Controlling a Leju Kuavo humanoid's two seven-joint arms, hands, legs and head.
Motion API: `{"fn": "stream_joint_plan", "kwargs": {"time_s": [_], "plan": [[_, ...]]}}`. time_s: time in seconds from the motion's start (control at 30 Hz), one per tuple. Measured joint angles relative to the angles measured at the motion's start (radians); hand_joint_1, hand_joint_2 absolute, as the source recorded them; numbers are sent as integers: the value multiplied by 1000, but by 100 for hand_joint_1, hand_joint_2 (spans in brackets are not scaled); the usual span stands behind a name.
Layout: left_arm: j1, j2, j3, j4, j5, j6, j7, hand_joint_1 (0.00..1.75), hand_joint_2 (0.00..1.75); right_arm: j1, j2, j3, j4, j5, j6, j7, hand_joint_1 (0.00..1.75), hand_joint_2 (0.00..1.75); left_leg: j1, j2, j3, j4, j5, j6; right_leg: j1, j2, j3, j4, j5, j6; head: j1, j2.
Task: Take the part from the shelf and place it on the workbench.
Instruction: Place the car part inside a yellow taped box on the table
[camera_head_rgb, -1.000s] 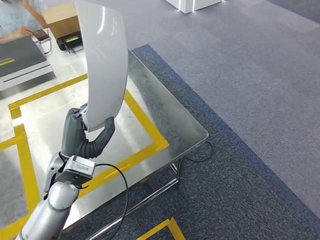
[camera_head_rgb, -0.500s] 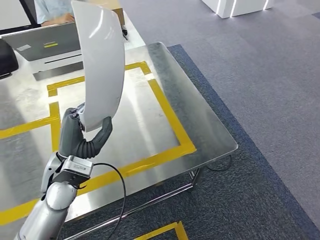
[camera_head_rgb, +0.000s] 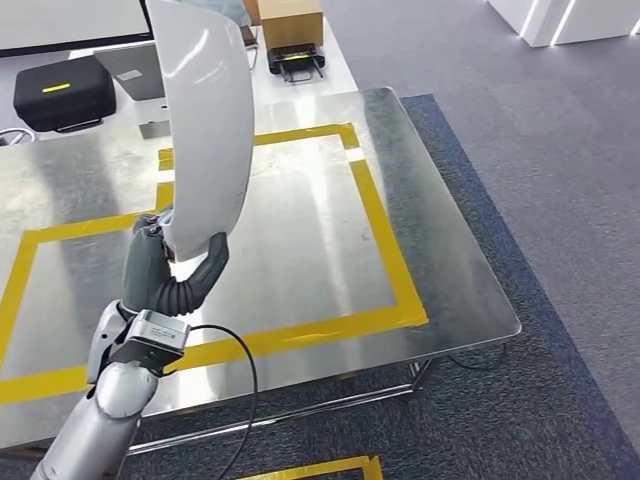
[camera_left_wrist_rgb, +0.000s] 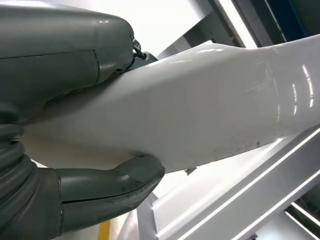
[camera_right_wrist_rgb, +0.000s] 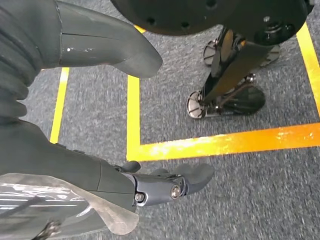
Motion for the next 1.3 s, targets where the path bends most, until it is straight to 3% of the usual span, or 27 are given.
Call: {"fn": "stream_joint_plan", "kwargs": {"time_s": [0.07, 0.1, 0.17, 0.2, 0.23, 0.3, 0.37, 0.43, 0.47, 0.53, 0.6, 0.67, 0.7, 0.73, 0.8, 0.87, 0.93, 1.03, 1.3], "plan": [[-1, 0, 0, 0, 0, 0, 0, 175, 175, 1, 0, 0, 0, 0, 0, 0, 0, 175, -2, 58, -46, 100, -50, -9, 3, -28, 6, -2, -2, -11, -6, 0], [-1, 1, 0, 0, 0, 0, 0, 175, 175, 1, 0, 0, 0, 0, 0, 0, 0, 175, 0, 75, -78, 166, -78, -12, 6, -42, 8, -2, -5, -15, -8, 0], [0, 1, 0, 0, 0, 0, 0, 175, 175, 2, 0, 0, 0, 0, 0, 0, 0, 175, 2, 87, -119, 247, -97, -13, 10, -72, 12, -1, -10, -20, -8, 0], [1, 2, 0, 0, 0, 0, 0, 175, 175, 2, 0, 0, 0, 0, 0, 0, 0, 175, 2, 89, -115, 238, -82, -11, 11, -86, 15, -1, -13, -20, -8, 0], [1, 2, 0, 0, 0, 0, 0, 175, 175, 1, 0, 0, 0, 0, 0, 0, 0, 175, 1, 94, -92, 192, -52, -7, 13, -99, 19, -2, -16, -20, -8, 0], [0, 2, 0, 0, 0, 0, 0, 175, 175, -1, 0, 0, 0, 0, 0, 0, 0, 175, -9, 131, -23, 60, 2, 6, 16, -121, 27, -2, -24, -14, -8, 0], [-1, 1, 0, 0, 0, 0, 0, 175, 175, -2, 0, 0, 0, 0, 0, 0, 0, 175, -21, 159, 14, -12, 13, 17, 19, -141, 33, -3, -31, -4, -8, 0], [-1, 2, 0, 0, 0, 0, 0, 175, 175, -5, 0, 0, 0, 0, 0, 0, 0, 175, -25, 143, 15, -23, 9, 23, 20, -163, 40, -10, -34, 5, -8, 0], [0, 2, 0, 0, 0, 0, 0, 175, 175, -7, 0, 0, 0, 0, 0, 0, 0, 175, -23, 132, 20, -30, 12, 28, 19, -164, 45, -12, -38, 9, -7, 0], [-1, 1, 0, -1, 0, 0, 0, 175, 175, -11, 0, 0, 0, 0, 0, 0, 0, 175, -16, 115, 31, -46, 17, 38, 17, -121, 32, 23, -63, 16, -5, 0], [-2, 0, 1, -1, 0, 1, 0, 175, 175, -10, 0, 0, 0, 0, 0, 0, 0, 175, -12, 102, 37, -51, 18, 44, 15, -67, -29, 135, -113, 19, -2, 0], [0, -1, 0, 0, 0, 0, 0, 175, 175, -7, 0, 0, 0, 0, 0, 0, 0, 175, -12, 87, 37, -49, 15, 47, 16, -53, -103, 248, -142, 22, 1, 0], [0, -1, 0, 0, 0, 0, 0, 175, 175, -5, 0, 0, 0, 0, 0, 0, 0, 175, -12, 81, 37, -48, 13, 47, 17, -52, -121, 262, -130, 23, 1, 0], [1, -1, 0, 0, 0, 0, 0, 175, 175, -4, 0, 0, 0, 0, 0, 0, 0, 175, -12, 75, 39, -46, 11, 45, 17, -52, -122, 241, -100, 23, 1, 0], [1, -1, 0, 0, 0, 0, 0, 175, 175, -4, 0, 0, 0, 0, 0, 0, 0, 175, -11, 68, 41, -39, 4, 40, 15, -49, -79, 121, -25, 21, 1, 0], [0, -1, 0, 0, 0, 0, 0, 175, 175, -5, 0, 0, 0, 0, 0, 0, 0, 175, -13, 64, 37, -29, -3, 31, 15, -41, -38, 28, 10, 14, 0, 0], [0, -1, 0, 0, 0, 0, 0, 175, 175, -4, 0, 0, 0, 0, 0, 0, 0, 175, -17, 62, 32, -23, -5, 34, 15, -37, -27, 7, 12, 6, -1, 0], [0, 0, 0, 0, 0, 0, 0, 175, 175, -1, 0, 0, 0, 0, 0, 0, 0, 175, -18, 62, 36, -27, -4, 45, 16, -36, -26, 7, 13, 4, -1, 0], [7, 1, 1, -2, -4, 13, -2, 175, 175, -2, 0, 0, 0, 19, -7, 0, 0, 175, -16, 63, 41, -36, -2, 39, 20, -37, -22, 8, 9, -6, 0, 0]]}}
